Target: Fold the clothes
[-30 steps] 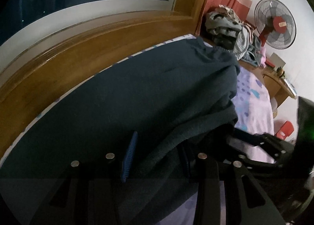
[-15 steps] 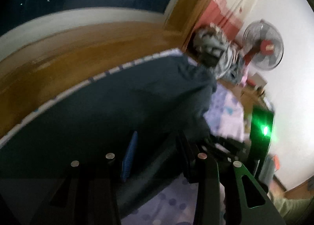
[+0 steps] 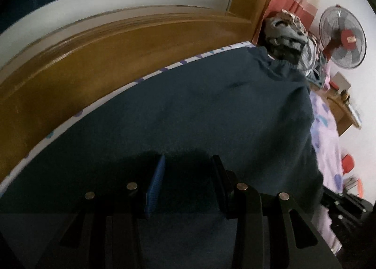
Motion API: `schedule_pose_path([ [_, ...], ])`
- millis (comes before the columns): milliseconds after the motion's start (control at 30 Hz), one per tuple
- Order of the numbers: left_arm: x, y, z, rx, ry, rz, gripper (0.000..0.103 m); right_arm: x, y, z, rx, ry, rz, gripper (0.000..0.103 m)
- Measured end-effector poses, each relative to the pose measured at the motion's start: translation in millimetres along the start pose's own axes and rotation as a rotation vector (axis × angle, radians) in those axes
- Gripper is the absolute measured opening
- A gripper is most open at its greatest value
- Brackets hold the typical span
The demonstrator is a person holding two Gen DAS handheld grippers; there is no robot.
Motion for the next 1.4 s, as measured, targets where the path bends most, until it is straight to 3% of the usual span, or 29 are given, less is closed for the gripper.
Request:
schedule_pose_path([
  [67,6,0,-3,-0.015,-0.024,0.014,0.04,2,4,-1,0.0,0.002,-0.007,0.003],
  [133,12,1,-9,-0.027,0.01,-0.007,0.04,3,5,-3,-0.01,-0.025,-0.014,0.003],
  [267,38,7,-34,-0.02,0.211,-0.082,0.04,15,15,-11,-0.018,-0.113,0.006,0.003],
  [367,67,15,-45,-0.028,0.289,-0.072,0.04,22,21,-19,-0.014,-0.144,-0.019,0.004],
  [433,83,18,-47,-0.033,0.33,-0.083,0.04,27,21,-23,-0.015,-0.139,-0.045,0.014],
  [500,97,21,-46,-0.036,0.36,-0.104,0.04,36,17,-25,-0.012,-0.141,-0.048,0.041],
  [533,103,21,-41,-0.039,0.361,-0.115,0.04,40,14,-27,-0.006,-0.144,-0.04,0.046],
  [733,124,24,-2,-0.085,0.263,-0.173,0.04,67,-21,-26,0.035,-0.219,-0.092,0.047],
  [900,131,32,7,-0.094,0.18,-0.224,0.042,96,-49,-1,0.002,-0.296,-0.166,0.047],
  [1000,141,35,5,-0.085,0.086,-0.232,0.042,116,-64,14,-0.022,-0.351,-0.202,0.047],
  [1133,159,34,10,-0.076,-0.063,-0.244,0.048,137,-88,28,-0.014,-0.372,-0.273,0.047],
  [1233,161,33,12,-0.076,-0.13,-0.267,0.049,153,-109,38,0.004,-0.369,-0.295,0.047],
  [1400,155,32,12,-0.076,-0.117,-0.304,0.049,183,-150,57,0.024,-0.345,-0.238,0.047],
])
Point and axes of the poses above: each gripper's, at about its wrist camera, not at the fingertips, and z roughly the way its jaws point, x to its right, y to its underside, the point moved 3 cm from there along z, roughly the way its jaws point, and after that the axes turned 2 degrees about y, right-handed, at the moved point
